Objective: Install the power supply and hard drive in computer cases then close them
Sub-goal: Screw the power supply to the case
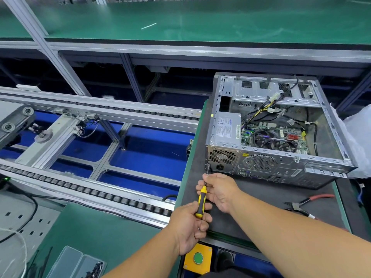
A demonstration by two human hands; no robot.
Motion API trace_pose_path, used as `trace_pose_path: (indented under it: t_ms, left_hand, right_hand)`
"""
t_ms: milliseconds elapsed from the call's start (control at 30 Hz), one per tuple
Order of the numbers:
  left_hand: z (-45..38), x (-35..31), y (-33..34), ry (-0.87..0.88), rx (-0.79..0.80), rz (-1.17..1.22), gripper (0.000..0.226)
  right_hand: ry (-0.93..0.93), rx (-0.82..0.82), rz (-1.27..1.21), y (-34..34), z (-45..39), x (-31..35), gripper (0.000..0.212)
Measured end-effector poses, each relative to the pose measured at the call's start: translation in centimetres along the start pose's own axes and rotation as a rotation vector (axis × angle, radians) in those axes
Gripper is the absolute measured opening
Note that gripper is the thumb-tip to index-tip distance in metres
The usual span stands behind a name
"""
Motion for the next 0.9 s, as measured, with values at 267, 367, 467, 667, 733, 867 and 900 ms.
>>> trace_pose_path:
  t_ms: [267, 367, 467, 667, 733, 867, 900]
  left_hand:
    - [-0.07, 0.1, 0.09, 0.038, -0.042, -0.062, 0.033]
    - [0.0, 0.01, 0.17, 0.048, -0.043, -0.074, 0.031]
    - [0.03, 0.01, 0.2, 0.036, -0.025, -0.061, 0.034]
    - [-0.18, 0.2, 0.23, 0.044, -0.023, -0.043, 0.032]
    - [-0.26, 0.26, 0.2, 0.059, -0.036, -0.065, 0.031]
    - [-0.62, 0.4, 0.04, 0.116, -0.112, -0.141, 0.024]
    - [-0.67, 0.42, 0.04, 0.143, -0.138, -0.186, 0.02]
  right_hand:
    - [0.005, -0.006, 0.014, -0.04, -0.3, -0.19, 0.006]
    - [0.008, 0.007, 0.017, -0.04, -0.29, -0.19, 0.008]
    - [0.011, 0.013, 0.023, -0.05, -0.2, -0.12, 0.012]
    - [0.015, 0.02, 0.019, -0.15, 0.07, -0.02, 0.016]
    - [0.02, 0.031, 0.019, -0.17, 0.14, 0.07, 0.018]
    - [0.033, 0.063, 0.025, -0.28, 0.29, 0.24, 0.022]
    - [0.034, 0.066, 0.029, -0.27, 0.32, 0.26, 0.022]
Point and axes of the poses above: each hand's wrist, its own z-axis away from the middle knuckle, its own y-axis out of the palm, x = y × z, the point moved 2 cm from there along -z, towards the middle knuckle, and after that the axes turned 2 degrees about -y, right-handed, at the moved point
